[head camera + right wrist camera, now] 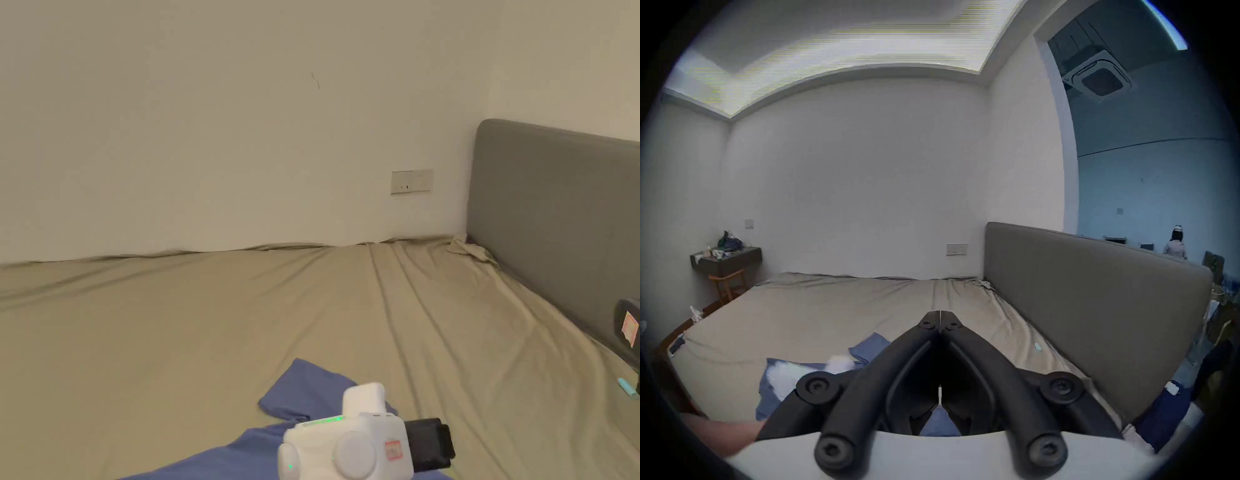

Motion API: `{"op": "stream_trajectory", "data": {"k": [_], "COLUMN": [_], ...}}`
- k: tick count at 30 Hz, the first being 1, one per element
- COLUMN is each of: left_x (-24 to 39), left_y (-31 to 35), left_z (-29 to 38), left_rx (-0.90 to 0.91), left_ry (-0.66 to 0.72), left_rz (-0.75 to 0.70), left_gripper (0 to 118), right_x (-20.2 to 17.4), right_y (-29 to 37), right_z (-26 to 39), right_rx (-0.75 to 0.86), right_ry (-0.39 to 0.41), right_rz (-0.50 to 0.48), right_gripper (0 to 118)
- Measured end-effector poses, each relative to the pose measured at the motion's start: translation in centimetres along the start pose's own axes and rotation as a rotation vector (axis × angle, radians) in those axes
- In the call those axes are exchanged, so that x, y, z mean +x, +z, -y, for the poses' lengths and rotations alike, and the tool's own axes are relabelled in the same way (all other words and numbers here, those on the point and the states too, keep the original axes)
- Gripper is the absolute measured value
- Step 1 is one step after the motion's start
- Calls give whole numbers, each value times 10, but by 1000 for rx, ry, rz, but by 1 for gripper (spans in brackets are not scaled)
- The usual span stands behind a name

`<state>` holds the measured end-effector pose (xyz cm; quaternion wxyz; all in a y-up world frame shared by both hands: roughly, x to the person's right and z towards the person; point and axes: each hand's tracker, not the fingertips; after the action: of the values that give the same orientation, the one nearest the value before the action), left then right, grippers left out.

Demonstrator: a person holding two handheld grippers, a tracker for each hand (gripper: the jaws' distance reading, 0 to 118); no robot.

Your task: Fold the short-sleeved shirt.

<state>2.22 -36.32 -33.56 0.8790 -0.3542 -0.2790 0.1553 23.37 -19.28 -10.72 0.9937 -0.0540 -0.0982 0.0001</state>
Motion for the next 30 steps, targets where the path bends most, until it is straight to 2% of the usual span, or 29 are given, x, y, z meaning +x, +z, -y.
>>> {"op": "stream_trajectory", "data": {"k": [2, 3, 4, 5, 6, 7, 8, 12, 15, 21, 23, 30], "left_x": [-27, -39, -49, -53, -66, -80, -99, -154, -185, -249, -277, -391], "left_y": [64, 102, 131, 167, 193, 212, 226, 249, 244, 211, 186, 80], "left_z": [-38, -46, -48, -38, -30, -21, -11, 30, 41, 28, 17, -11], "left_rx": [153, 230, 281, 327, 365, 377, 392, 244, 163, 192, 161, -7], "left_ry": [-89, -134, -167, -189, -198, -185, -127, 91, 115, 148, 145, 193], "left_rz": [-76, -171, -279, -404, -514, -582, -624, -581, -637, -662, -723, -765], "left_gripper": [116, 108, 75, 27, 27, 11, 0, 0, 0, 0, 0, 2], "right_x": [-8, -13, -18, -24, -31, -38, -47, -86, -110, -138, -143, -148], "right_y": [-4, -5, -6, -10, -14, -17, -20, -39, -54, -81, -98, -147], "right_z": [3, 5, 8, 12, 17, 24, 31, 62, 74, 95, 109, 153], "right_rx": [11, 11, 9, -1, -15, -33, -53, -150, -194, -225, -253, -373], "right_ry": [-23, -32, -42, -51, -59, -60, -59, -46, -50, -21, -15, 2], "right_rz": [-51, -81, -108, -137, -160, -186, -212, -302, -356, -431, -449, -453], "right_gripper": [2, 2, 2, 2, 2, 2, 2, 2, 2, 2, 2, 2]}}
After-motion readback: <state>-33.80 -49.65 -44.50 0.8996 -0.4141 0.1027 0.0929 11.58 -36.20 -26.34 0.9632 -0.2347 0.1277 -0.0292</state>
